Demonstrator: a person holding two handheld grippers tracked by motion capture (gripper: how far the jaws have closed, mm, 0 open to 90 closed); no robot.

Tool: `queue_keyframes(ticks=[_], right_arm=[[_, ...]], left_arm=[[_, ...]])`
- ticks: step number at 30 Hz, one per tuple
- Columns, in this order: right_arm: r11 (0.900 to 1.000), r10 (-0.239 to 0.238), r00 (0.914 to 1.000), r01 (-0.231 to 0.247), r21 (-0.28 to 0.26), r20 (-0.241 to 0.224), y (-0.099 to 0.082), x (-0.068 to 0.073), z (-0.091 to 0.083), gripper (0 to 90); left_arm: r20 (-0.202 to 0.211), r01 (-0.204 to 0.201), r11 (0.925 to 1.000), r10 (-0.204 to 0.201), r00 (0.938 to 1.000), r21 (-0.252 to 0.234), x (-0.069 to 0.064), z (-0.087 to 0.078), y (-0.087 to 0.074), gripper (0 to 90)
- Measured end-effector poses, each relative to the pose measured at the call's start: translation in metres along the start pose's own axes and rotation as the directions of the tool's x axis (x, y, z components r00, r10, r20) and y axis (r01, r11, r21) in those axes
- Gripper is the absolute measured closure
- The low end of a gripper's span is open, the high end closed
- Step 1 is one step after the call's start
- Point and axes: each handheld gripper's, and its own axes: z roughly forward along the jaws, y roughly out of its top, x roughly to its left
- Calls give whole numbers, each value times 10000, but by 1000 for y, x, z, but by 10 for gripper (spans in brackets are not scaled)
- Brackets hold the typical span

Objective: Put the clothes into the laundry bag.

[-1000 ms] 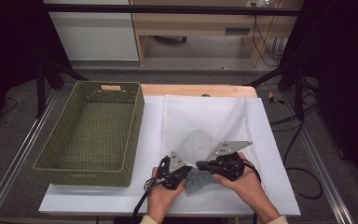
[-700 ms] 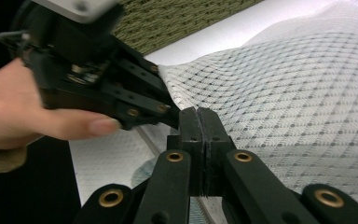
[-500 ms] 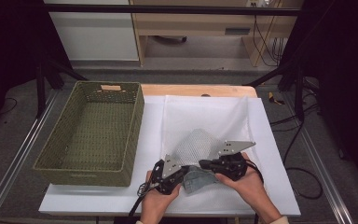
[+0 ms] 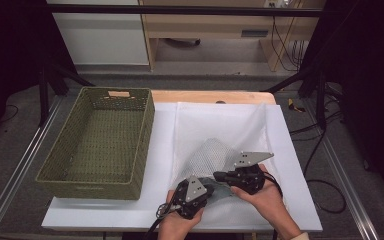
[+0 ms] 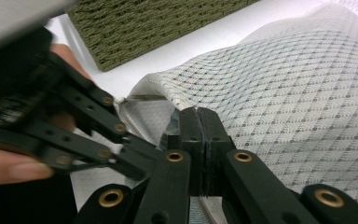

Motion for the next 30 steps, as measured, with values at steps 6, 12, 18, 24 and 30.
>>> queue_keyframes(ticks=[6, 12, 18, 24, 30], right_arm=[[10000, 24, 10000, -24, -15, 24, -2, -1, -3, 900], [10000, 57, 10000, -57, -20, 78, -6, -2, -5, 900], [9999, 105, 9999, -105, -37, 86, -9, -5, -4, 900], [9998, 185, 9998, -184, -60, 95, -11, -7, -3, 900], [9997, 238, 9996, -236, -88, 175, -11, -8, -2, 900]], left_arm=[[-397, 224, 9994, -214, 9990, 253, 10, 18, -2, 900], [-562, 265, 9992, -248, 9981, 286, 16, 30, 1, 900], [-874, -28, 9992, 64, 9962, 410, 20, 39, 6, 900], [-1068, 1, 9998, 22, 9943, 212, 26, 44, 12, 900], [-1394, 2, 9999, 12, 9902, 105, 31, 53, 17, 900]])
